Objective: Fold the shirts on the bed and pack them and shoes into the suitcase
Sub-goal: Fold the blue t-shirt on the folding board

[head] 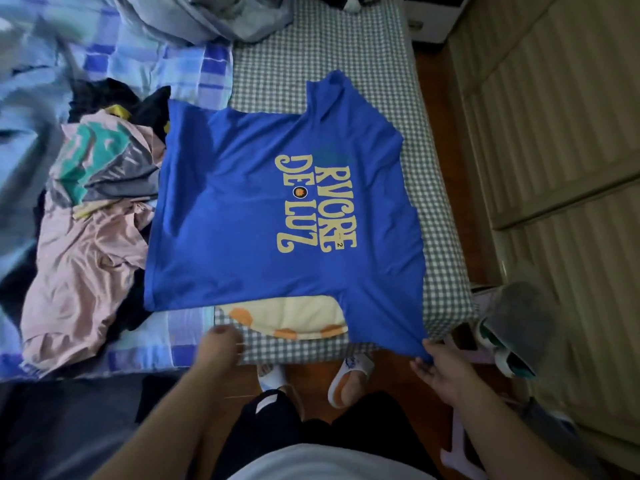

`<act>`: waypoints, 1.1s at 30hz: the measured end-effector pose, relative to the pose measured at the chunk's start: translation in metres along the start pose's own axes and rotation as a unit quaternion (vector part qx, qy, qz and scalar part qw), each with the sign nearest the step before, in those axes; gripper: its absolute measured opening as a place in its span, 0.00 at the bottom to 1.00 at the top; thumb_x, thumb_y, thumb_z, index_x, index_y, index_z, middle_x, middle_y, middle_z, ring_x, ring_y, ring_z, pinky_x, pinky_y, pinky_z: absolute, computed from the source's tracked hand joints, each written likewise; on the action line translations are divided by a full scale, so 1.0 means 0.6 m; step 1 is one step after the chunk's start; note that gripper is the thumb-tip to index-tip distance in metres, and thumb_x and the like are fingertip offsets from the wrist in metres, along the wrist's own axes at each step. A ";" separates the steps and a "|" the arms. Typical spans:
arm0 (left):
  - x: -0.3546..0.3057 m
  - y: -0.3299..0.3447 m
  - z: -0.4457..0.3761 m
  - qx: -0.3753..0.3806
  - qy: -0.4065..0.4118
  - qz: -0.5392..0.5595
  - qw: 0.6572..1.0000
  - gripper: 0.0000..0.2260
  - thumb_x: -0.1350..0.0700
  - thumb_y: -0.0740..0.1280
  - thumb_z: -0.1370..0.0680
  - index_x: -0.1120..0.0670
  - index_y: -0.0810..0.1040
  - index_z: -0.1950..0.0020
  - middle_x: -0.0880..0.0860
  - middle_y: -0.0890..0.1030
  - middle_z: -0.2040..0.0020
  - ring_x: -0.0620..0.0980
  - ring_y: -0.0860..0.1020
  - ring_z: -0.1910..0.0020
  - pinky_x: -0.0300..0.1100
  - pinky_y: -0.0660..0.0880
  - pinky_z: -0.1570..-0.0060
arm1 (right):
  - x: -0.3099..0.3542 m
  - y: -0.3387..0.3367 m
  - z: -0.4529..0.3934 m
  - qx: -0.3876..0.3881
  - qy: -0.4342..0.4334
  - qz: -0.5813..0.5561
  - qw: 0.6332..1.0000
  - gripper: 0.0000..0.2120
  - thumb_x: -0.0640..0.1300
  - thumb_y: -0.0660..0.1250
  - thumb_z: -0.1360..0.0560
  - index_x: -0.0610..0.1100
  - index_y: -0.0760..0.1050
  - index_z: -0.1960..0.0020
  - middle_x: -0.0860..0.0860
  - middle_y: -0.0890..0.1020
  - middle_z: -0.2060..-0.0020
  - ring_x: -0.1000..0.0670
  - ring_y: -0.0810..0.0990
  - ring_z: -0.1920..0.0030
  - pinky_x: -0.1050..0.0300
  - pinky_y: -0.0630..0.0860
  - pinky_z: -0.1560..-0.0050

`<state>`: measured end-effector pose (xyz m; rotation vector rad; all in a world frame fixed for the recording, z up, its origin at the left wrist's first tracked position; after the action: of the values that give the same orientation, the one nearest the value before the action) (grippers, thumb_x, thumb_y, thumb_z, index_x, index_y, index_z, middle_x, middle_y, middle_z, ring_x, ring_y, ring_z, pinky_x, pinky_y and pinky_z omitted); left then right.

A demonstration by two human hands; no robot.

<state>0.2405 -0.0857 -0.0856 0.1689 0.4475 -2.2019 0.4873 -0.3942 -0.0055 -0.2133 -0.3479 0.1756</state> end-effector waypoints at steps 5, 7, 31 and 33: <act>0.032 0.249 0.065 0.159 0.050 -0.045 0.985 0.12 0.54 0.66 0.21 0.62 0.79 0.44 0.55 0.80 0.60 0.53 0.77 0.62 0.45 0.74 0.62 | 0.007 -0.011 -0.004 0.019 0.005 0.021 1.000 0.08 0.40 0.64 0.17 0.43 0.73 0.38 0.44 0.79 0.47 0.47 0.75 0.60 0.50 0.76 0.58; 0.033 0.302 0.053 0.160 0.049 -0.047 0.985 0.13 0.54 0.65 0.20 0.61 0.76 0.42 0.56 0.78 0.57 0.54 0.76 0.62 0.42 0.73 0.65 | 0.006 -0.020 -0.011 0.030 0.018 0.032 0.999 0.07 0.40 0.64 0.17 0.42 0.74 0.40 0.43 0.80 0.48 0.47 0.76 0.60 0.49 0.77 0.57; -0.162 0.326 0.084 0.074 0.078 0.312 0.944 0.05 0.57 0.61 0.16 0.58 0.72 0.48 0.59 0.82 0.54 0.55 0.84 0.61 0.44 0.80 0.64 | 0.317 0.117 -0.120 0.189 -0.098 0.006 0.977 0.11 0.48 0.64 0.17 0.40 0.77 0.49 0.47 0.78 0.67 0.52 0.73 0.71 0.56 0.75 0.63; -0.162 0.341 0.052 -0.013 0.129 0.147 0.981 0.02 0.60 0.62 0.18 0.58 0.72 0.50 0.59 0.79 0.53 0.55 0.81 0.64 0.44 0.76 0.65 | 0.317 0.103 -0.168 0.087 -0.221 0.169 0.957 0.10 0.46 0.64 0.18 0.39 0.78 0.48 0.47 0.78 0.63 0.50 0.74 0.69 0.55 0.74 0.64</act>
<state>0.4622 -0.1417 -0.0828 0.4795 0.5563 -1.8901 0.6910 -0.3134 -0.0524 -0.0543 -0.7371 0.5960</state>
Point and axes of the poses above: each hand's wrist, its own z-axis away from the middle knuckle, its own y-axis out of the palm, x = y × z, the point moved 2 cm from there along -z, towards the middle knuckle
